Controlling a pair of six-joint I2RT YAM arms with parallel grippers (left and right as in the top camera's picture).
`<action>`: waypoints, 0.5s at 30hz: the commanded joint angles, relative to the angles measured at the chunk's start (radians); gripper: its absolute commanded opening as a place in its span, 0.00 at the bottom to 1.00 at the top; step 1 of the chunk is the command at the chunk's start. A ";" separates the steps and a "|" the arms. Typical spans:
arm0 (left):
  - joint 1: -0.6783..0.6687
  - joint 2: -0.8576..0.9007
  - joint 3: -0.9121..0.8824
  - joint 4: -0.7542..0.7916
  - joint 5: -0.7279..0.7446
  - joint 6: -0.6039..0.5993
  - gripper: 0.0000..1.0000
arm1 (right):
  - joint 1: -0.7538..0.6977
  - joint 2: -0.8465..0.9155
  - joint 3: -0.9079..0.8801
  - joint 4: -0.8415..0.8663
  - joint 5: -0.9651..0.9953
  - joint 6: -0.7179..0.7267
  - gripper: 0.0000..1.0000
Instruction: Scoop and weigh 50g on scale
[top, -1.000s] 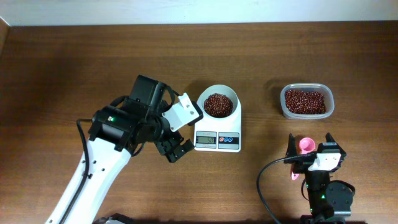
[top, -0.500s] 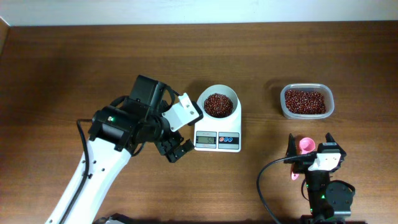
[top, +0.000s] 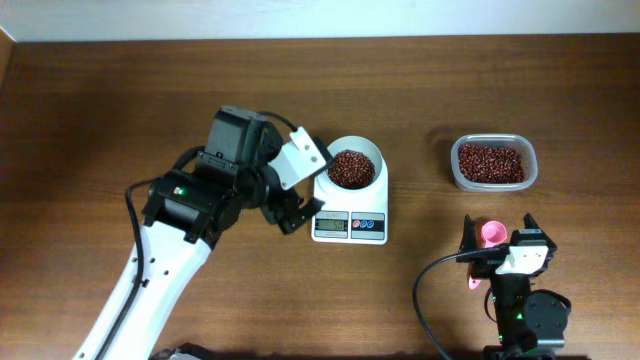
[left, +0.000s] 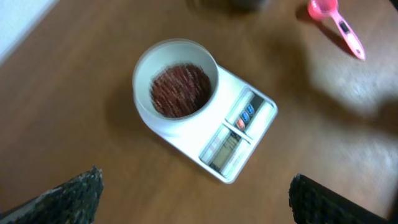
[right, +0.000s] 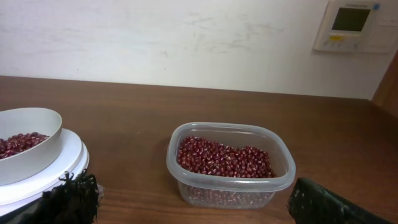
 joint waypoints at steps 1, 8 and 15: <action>0.003 0.003 0.000 0.078 0.018 0.012 0.99 | 0.005 -0.009 -0.006 -0.006 0.005 0.001 0.99; 0.006 0.003 0.000 0.209 -0.072 -0.046 0.99 | 0.005 -0.009 -0.006 -0.006 0.005 0.001 0.99; 0.188 -0.002 0.000 0.215 -0.194 -0.372 0.99 | 0.005 -0.009 -0.006 -0.006 0.005 0.001 0.99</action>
